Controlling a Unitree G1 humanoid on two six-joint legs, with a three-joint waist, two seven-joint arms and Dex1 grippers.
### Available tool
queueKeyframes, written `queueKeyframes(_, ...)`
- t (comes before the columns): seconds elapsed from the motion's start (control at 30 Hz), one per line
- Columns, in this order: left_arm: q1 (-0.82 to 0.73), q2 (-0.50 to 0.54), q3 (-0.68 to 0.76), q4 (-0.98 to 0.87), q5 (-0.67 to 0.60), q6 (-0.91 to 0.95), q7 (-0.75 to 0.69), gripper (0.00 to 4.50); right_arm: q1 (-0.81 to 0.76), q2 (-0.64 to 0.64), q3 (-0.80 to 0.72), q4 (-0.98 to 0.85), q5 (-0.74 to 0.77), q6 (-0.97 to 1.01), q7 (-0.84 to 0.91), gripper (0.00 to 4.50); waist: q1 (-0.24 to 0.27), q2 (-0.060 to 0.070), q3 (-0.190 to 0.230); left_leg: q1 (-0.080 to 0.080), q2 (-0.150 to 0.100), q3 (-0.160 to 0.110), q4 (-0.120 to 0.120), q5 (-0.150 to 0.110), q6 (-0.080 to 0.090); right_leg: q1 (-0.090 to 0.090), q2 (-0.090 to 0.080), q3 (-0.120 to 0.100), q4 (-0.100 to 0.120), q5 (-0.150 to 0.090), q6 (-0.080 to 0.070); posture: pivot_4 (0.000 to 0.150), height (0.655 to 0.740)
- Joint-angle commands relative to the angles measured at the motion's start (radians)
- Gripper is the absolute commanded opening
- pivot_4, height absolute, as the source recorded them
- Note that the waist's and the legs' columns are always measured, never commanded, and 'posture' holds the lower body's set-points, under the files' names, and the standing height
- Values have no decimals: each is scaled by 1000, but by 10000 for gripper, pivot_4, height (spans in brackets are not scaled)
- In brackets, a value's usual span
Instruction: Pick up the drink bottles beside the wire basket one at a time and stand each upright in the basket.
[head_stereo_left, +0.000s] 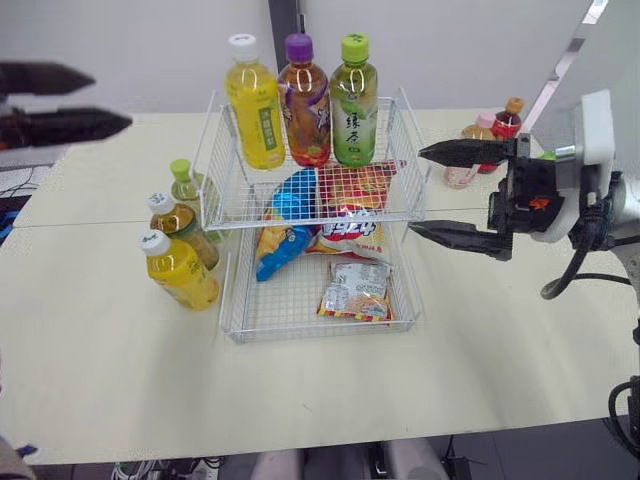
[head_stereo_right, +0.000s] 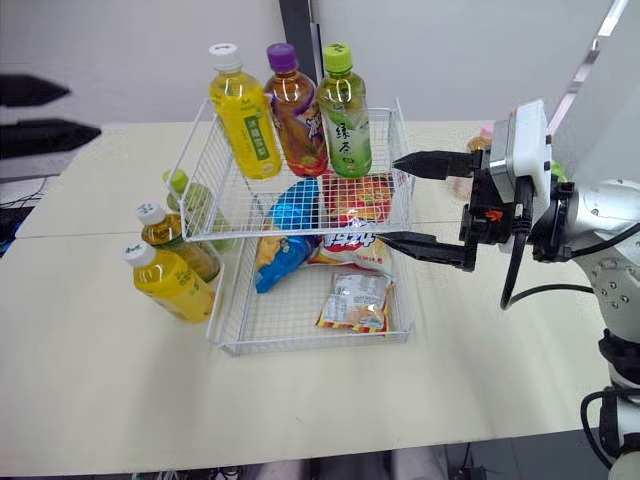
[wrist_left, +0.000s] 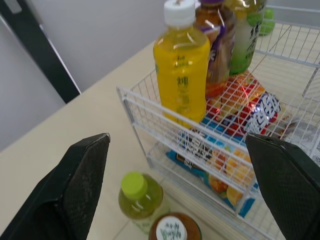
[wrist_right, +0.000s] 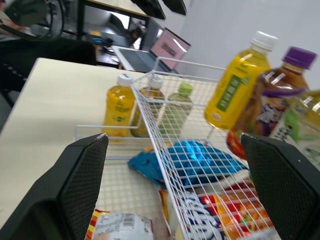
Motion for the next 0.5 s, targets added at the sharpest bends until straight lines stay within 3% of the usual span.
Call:
queueKeyframes(0.03, 288, -6, 319, -211, -29, 159, -32, 44852, -61, 21, 29, 32, 8, -11, 71, 45000, -1, 1, 0, 0, 0, 1, 0, 0, 0, 0, 0, 1, 0, 0, 0, 1500, 7400)
queueKeyframes(0.13, 555, -77, 537, -366, -42, 237, -42, 44852, -86, 40, 43, 52, 19, 1, 112, 45000, 1, 1, 0, 1, 1, 1, -1, 0, 0, 0, -1, 1, -1, 0, 0, 1500, 7400)
queueKeyframes(0.23, 731, -168, 665, -480, -59, 266, -11, 44852, -108, 55, 55, 71, 19, -5, 157, 45000, 7, 1, 0, 1, 2, 0, -1, 0, 0, 1, 0, 0, -1, 0, -1, 1500, 7400)
queueKeyframes(0.37, 793, -309, 709, -630, -135, 333, 113, 44852, -127, 68, 71, 85, 18, -1, 210, 45000, 27, 1, -1, 2, 2, 0, 0, 0, 0, 2, -1, 0, -2, 1, -2, 1500, 7400)
queueKeyframes(0.5, 734, -447, 668, -726, -168, 332, 312, 44852, -126, 86, 78, 83, 12, -1, 222, 45000, 36, 1, -1, 3, 2, 0, 2, 0, 0, 4, -4, 1, -2, 2, -2, 1500, 7400)
